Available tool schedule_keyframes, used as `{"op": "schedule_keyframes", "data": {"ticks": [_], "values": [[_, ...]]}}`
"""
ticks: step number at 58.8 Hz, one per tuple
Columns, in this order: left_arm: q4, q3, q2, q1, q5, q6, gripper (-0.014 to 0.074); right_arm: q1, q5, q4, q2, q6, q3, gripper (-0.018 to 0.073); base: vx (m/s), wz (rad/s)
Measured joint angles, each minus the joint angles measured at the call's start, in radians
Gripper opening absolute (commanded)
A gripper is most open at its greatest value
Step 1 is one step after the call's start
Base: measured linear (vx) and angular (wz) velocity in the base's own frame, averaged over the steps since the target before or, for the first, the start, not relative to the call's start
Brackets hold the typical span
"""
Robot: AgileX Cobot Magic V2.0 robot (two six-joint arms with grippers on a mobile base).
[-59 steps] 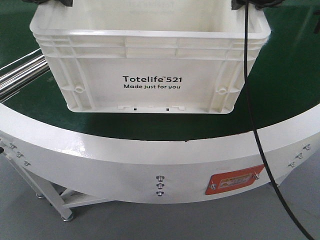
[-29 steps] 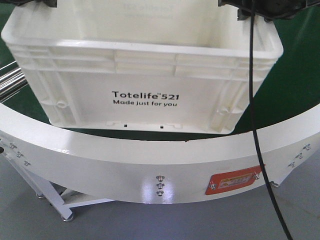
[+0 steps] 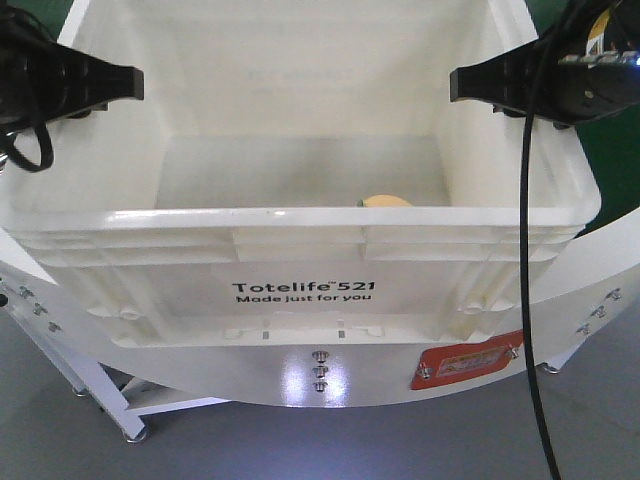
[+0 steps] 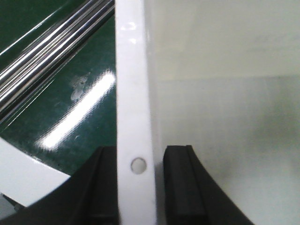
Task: Place moving items into box and shelve
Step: 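Lift the tote off the conveyor with both grippers toward the robot, then hold the tote raised in both grippers while the base backs away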
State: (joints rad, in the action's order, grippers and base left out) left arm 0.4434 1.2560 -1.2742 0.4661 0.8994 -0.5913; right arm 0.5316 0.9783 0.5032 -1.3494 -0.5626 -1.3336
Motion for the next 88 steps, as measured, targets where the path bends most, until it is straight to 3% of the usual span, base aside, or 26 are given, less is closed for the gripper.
{"op": "schedule_keyframes", "data": {"ticks": [17, 88], "values": [[0.036, -0.031, 0.022, 0.006, -0.047, -0.022, 0.0038, 0.026, 0.011, 0.048, 0.006, -0.095, 0.006, 0.0036, 0.0, 0.0], [0.032, -0.031, 0.022, 0.009, -0.031, -0.022, 0.0038, 0.026, 0.017, 0.05, 0.006, -0.097, 0.006, 0.0039, 0.0, 0.0]]}}
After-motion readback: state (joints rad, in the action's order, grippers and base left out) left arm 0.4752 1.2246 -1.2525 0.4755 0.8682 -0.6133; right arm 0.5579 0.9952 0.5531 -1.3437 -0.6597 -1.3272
